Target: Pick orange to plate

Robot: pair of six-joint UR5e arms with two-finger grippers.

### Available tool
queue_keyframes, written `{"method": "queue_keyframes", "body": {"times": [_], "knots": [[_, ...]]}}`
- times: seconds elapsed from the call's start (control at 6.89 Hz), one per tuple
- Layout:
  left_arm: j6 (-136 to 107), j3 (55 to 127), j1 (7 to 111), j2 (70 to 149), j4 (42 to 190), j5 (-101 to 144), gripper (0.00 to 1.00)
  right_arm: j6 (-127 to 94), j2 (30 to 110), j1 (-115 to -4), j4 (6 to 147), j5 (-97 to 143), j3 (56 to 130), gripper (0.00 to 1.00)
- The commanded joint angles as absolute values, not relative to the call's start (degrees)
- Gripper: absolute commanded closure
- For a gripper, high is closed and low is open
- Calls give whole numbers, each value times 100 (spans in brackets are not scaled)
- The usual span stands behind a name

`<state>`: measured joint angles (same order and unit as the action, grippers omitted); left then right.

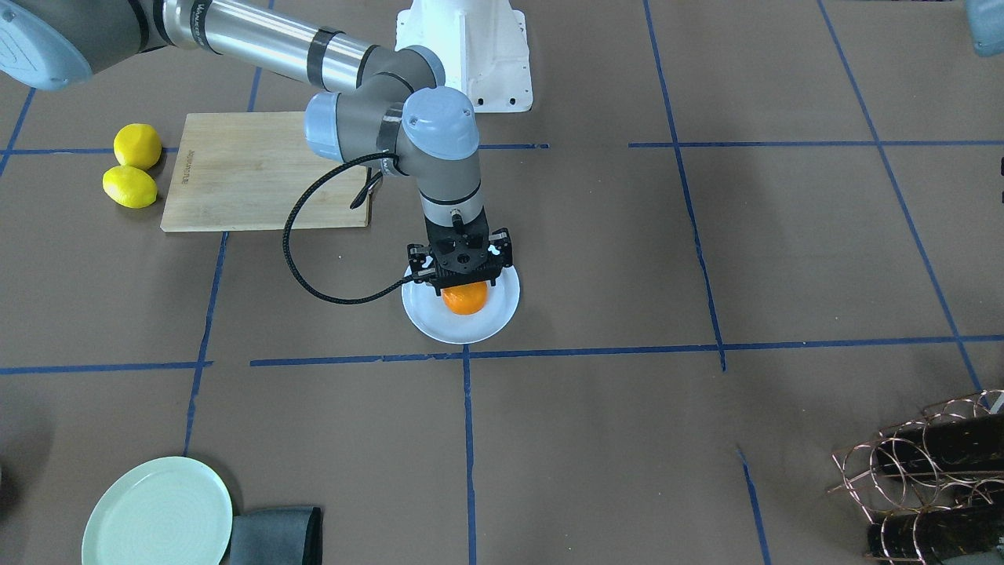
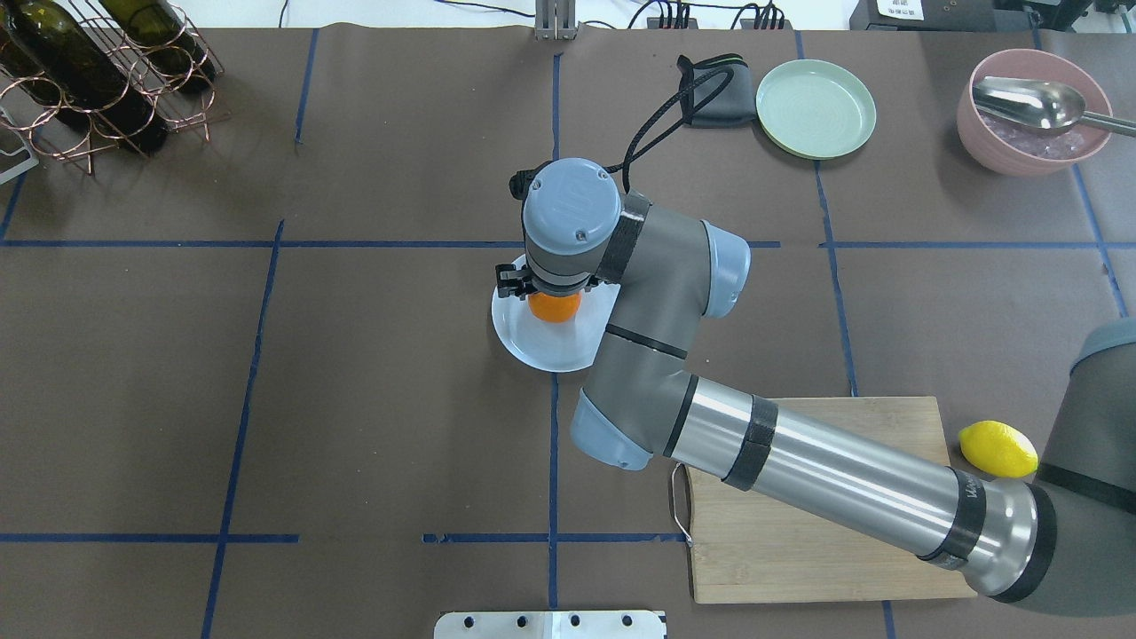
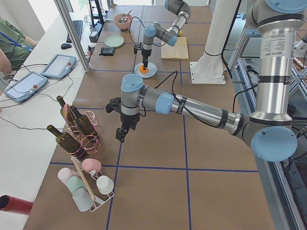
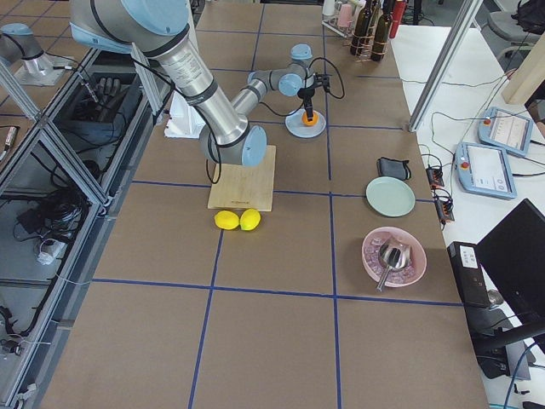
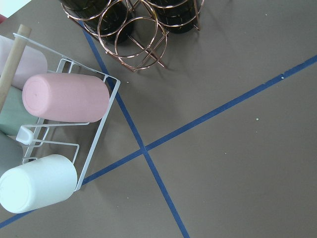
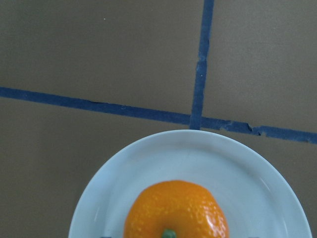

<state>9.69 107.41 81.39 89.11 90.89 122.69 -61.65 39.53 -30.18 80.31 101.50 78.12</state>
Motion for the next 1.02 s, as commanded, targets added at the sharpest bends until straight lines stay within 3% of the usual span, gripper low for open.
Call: {"method": "queue_keyframes", "body": {"times": [0.0,0.15,0.44,0.87], "knots": [[976,10670,8183,8903,9088,12270,0,-6126,4007,-3311,8486,10404,8241,0],[984,10626,8235,8895,9088,12270,0,-5969,4269,-3601,9212,10711,8888,0],[1020,10180,8717,8912,9079,12513,0,-4315,5680,-4390,10017,10923,10584,0],[1020,9563,8911,8694,8789,13708,0,-1864,7202,-6427,9967,12774,10776,0]]}}
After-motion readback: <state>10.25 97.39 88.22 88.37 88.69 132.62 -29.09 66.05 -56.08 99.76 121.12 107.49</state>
